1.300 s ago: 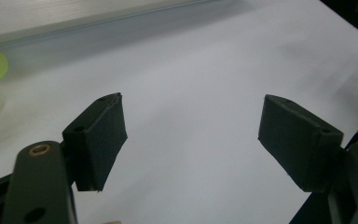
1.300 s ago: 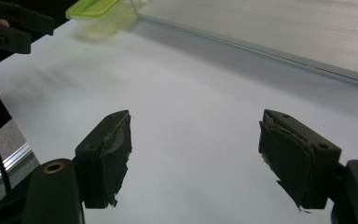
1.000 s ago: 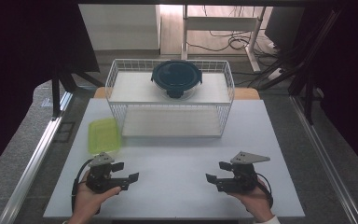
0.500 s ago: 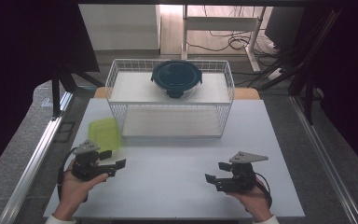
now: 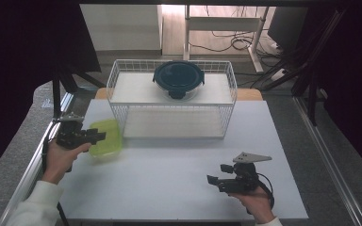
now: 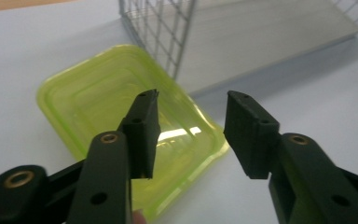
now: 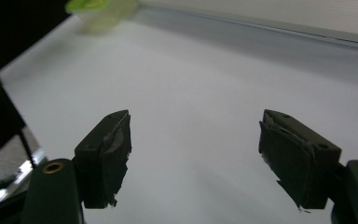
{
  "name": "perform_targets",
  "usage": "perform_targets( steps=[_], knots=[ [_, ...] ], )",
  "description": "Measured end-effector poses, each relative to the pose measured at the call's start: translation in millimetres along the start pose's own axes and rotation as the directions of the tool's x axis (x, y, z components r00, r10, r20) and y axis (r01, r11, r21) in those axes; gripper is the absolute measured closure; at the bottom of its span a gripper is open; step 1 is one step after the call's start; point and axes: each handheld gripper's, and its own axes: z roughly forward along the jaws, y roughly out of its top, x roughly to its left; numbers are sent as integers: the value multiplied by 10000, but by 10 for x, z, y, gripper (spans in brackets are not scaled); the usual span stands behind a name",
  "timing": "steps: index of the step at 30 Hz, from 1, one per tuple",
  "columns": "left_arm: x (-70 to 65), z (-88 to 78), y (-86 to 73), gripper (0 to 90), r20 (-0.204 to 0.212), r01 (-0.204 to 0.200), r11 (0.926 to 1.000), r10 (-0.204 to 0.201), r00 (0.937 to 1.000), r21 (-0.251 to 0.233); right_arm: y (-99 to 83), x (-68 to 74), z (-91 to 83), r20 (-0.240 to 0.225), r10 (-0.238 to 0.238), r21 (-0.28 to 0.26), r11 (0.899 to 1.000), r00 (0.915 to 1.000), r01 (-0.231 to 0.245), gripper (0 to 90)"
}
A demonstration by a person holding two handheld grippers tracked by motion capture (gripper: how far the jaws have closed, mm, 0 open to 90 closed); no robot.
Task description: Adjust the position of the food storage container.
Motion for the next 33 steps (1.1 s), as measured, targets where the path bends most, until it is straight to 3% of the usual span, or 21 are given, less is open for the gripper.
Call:
perform_targets(
  steps=[8, 14, 20, 24, 27, 33],
  knots=[
    [195, 150, 179, 800, -269, 263, 9990, -254, 9993, 360, -4, 9, 11, 46, -35, 106, 9999, 10000, 34, 250],
    [381, 313, 322, 894, -462, 638, 9961, -610, 9971, 616, -10, -4, 21, 111, -53, 158, 9999, 9999, 52, 250],
    [577, 501, 410, 900, -859, 1010, 9919, -943, 9918, 772, -23, -14, 56, 134, -34, 235, 9997, 9999, 31, 250],
    [690, 615, 476, 900, -783, 1489, 9882, -1458, 9862, 354, -26, -8, 81, 127, -27, 312, 9995, 9999, 23, 250],
    [754, 780, 501, 900, -1103, 1494, 9867, -1418, 9837, 646, -31, -8, 93, 148, -58, 368, 9993, 9999, 53, 250],
    [831, 970, 502, 900, -1274, 1713, 9818, -1602, 9788, 824, -36, -15, 93, 205, -79, 337, 9994, 9998, 72, 250]
  ],
)
